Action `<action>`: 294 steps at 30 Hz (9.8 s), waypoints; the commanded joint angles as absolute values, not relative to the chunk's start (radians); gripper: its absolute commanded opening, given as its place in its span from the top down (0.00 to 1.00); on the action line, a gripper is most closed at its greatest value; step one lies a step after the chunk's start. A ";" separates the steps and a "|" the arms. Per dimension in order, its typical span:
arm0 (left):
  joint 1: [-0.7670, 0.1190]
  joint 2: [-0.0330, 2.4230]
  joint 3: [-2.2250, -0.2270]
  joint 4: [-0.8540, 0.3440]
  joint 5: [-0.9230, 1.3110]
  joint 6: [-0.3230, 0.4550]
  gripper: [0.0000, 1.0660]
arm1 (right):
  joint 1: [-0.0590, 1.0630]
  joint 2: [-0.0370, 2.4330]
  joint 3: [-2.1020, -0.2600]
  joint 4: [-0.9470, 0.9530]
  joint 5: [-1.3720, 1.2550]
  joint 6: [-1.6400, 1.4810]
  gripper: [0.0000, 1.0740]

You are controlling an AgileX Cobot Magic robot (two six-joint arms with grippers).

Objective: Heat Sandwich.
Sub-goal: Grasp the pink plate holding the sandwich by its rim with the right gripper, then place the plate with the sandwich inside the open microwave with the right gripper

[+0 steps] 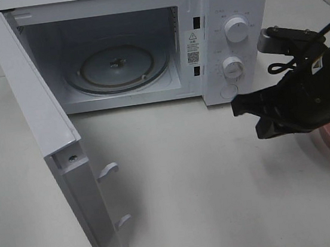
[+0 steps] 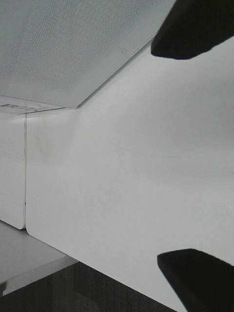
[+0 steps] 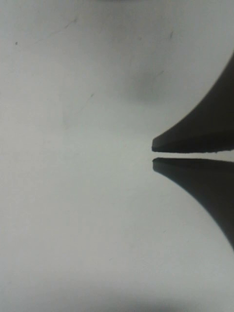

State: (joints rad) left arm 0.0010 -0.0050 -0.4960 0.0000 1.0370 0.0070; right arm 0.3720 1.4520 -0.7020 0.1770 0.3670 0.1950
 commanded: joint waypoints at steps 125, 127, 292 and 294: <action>0.004 -0.030 -0.493 0.000 1.031 0.006 0.01 | 0.104 1.944 -1.024 -0.312 0.817 0.185 1.00; 0.004 -0.030 -0.493 0.000 1.031 0.006 0.01 | 0.116 1.944 -1.024 -0.325 0.827 0.199 1.00; 0.004 -0.030 -0.493 0.000 1.031 0.006 0.01 | 0.658 1.313 -0.720 -0.217 0.672 -1.474 1.00; 0.004 -0.030 -0.493 0.000 1.031 0.006 0.01 | 0.658 1.318 -0.720 -0.205 0.664 -1.473 1.00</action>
State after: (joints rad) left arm 0.0010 -0.0050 -0.4960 0.0000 1.0370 0.0070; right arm 0.6620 1.3150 -0.7190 -0.2160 0.6930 -1.4620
